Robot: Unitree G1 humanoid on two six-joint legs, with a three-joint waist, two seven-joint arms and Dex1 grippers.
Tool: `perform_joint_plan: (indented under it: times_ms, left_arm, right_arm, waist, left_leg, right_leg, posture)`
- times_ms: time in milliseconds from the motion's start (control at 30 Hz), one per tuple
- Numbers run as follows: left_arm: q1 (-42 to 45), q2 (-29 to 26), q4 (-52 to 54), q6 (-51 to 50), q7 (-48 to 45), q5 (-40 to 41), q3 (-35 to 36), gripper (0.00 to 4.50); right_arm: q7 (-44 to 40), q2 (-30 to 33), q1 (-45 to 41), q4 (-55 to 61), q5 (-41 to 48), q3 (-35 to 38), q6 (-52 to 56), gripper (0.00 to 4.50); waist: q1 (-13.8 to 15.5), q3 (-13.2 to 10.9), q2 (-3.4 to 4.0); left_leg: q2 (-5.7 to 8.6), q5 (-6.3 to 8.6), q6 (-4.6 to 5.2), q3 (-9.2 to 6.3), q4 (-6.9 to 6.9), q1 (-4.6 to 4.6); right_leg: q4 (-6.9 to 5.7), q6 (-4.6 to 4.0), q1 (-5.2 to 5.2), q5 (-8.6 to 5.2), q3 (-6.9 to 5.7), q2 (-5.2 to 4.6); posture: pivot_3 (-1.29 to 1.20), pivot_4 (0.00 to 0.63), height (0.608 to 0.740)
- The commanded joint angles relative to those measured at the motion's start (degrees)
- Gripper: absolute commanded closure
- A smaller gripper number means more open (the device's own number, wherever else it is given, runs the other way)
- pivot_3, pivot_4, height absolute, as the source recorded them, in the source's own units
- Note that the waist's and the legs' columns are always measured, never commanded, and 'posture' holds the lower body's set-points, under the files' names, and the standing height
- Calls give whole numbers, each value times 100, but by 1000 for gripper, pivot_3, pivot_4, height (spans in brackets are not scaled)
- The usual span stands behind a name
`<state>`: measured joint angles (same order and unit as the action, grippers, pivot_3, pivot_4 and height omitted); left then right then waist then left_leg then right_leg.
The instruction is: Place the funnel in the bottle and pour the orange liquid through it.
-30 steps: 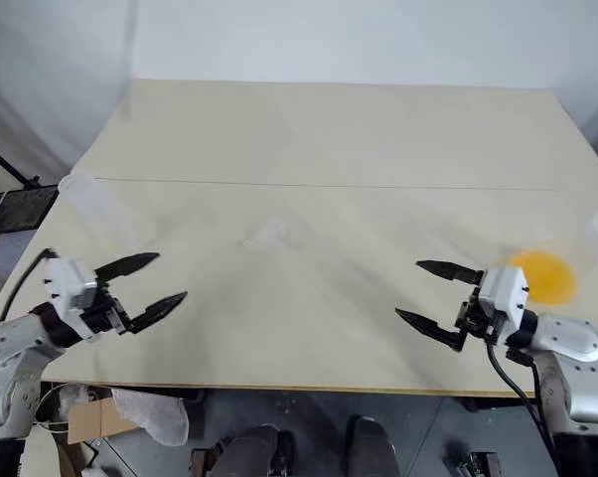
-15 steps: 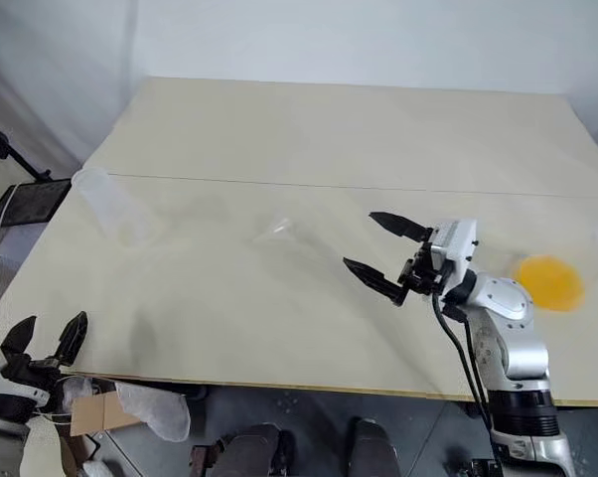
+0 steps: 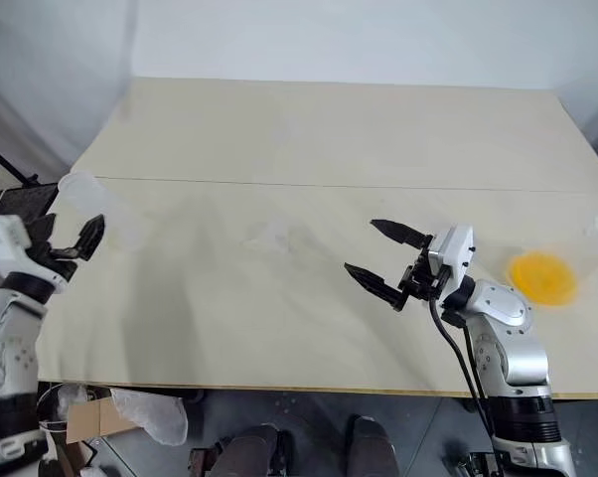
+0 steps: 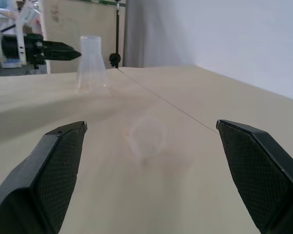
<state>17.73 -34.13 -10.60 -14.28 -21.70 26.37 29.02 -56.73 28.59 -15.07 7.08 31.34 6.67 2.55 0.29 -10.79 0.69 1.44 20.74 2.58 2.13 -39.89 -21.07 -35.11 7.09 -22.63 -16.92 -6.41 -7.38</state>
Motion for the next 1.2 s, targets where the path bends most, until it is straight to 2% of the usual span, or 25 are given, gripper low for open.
perform_joint_plan:
  times_ms: [33,333,900,1000,1167,1200]
  left_arm:
    - [465,-205,-505,167,-254,-145,-152,0]
    - [1247,-204,-1582,795,-542,-432,-433,0]
    - [1627,-190,-1978,1403,-774,-546,-527,0]
    - [1716,-165,-2053,1463,-835,-544,-548,577]
    - [1803,-144,-2238,1515,-807,-621,-602,2069]
    - [1817,-139,-2260,1524,-805,-629,-603,2120]
  right_arm:
    - [73,-4,24,256,-11,54,-70,28]
    - [152,-45,65,307,-50,37,-108,28]
    - [192,-128,245,347,-98,34,-221,28]
    - [201,-136,272,358,-123,26,-255,0]
    - [241,-143,288,375,-154,20,-279,0]
    - [250,-145,285,376,-161,28,-282,0]
  waist:
    - [-17,-1,-2]
    - [-22,-1,-3]
    - [-17,-2,-4]
    - [-15,-2,-4]
    - [-12,-2,-5]
    - [-11,-2,-5]
  left_leg:
    - [0,0,0,-2,-1,-1]
    - [0,-2,3,-1,-12,0]
    - [6,-3,4,-3,-16,0]
    - [8,-3,5,-3,-16,0]
    - [9,-3,5,-4,-16,1]
    - [9,-3,5,-4,-17,0]
  right_leg:
    - [-1,0,0,0,-8,1]
    - [-8,2,4,1,-14,2]
    - [-19,3,4,1,-15,-3]
    - [-20,3,4,1,-16,-4]
    - [-24,3,4,1,-18,-4]
    - [-23,3,4,1,-17,-4]
  posture:
    - [0,150,740]
    - [0,150,740]
    - [0,150,740]
    - [0,150,740]
    - [0,150,740]
    - [0,150,740]
